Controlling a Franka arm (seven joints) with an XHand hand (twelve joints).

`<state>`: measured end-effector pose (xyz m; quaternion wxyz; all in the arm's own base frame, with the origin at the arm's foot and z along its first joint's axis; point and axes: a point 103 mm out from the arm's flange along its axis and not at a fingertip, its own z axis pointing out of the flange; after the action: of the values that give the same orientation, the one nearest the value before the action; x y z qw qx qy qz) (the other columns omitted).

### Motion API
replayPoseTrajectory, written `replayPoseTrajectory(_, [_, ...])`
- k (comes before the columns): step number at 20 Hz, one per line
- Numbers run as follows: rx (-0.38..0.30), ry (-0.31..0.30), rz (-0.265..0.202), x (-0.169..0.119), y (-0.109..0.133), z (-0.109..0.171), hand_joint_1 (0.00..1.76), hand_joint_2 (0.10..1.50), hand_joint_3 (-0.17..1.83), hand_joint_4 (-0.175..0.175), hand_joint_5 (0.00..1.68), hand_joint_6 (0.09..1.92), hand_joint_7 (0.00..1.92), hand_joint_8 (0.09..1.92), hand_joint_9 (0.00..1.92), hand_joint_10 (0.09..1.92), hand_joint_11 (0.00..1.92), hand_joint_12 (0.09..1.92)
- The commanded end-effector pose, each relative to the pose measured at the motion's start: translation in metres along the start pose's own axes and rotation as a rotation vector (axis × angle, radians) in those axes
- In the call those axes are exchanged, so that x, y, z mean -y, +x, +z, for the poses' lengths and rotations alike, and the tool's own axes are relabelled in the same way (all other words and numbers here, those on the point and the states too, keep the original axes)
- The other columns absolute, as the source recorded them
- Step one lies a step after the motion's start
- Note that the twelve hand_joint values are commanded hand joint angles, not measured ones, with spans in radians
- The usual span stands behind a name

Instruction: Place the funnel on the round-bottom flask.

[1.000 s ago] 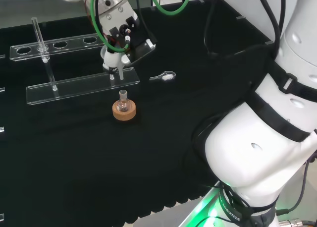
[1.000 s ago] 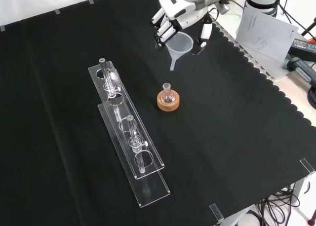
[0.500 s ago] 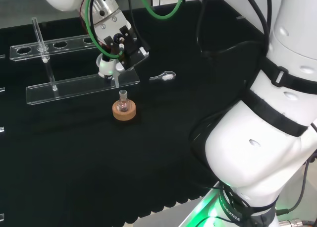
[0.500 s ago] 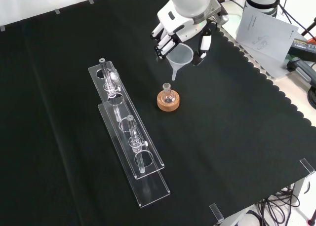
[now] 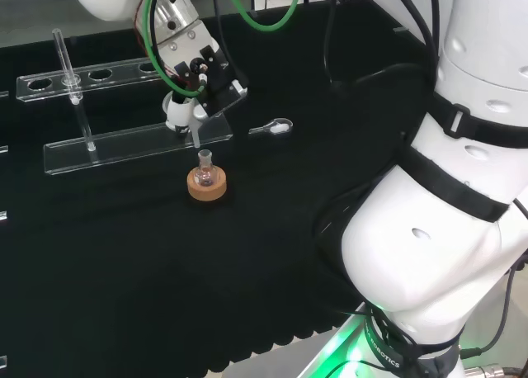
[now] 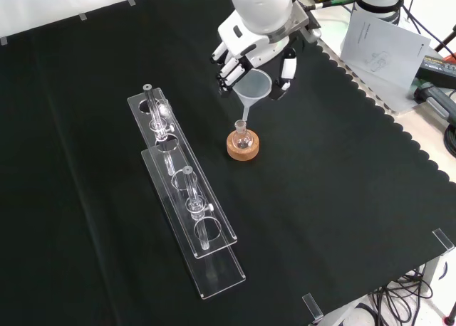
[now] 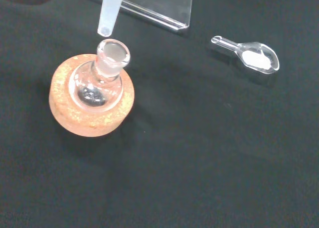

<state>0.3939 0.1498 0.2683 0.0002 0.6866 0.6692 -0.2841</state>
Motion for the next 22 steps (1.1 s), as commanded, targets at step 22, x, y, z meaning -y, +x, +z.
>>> replayPoseTrajectory(22, [-0.017, 0.043, -0.024, -0.023, 0.002, 0.025, 0.73, 0.78, 0.59, -0.045, 0.66, 0.67, 0.71, 0.86, 0.97, 0.71, 0.48, 1.34])
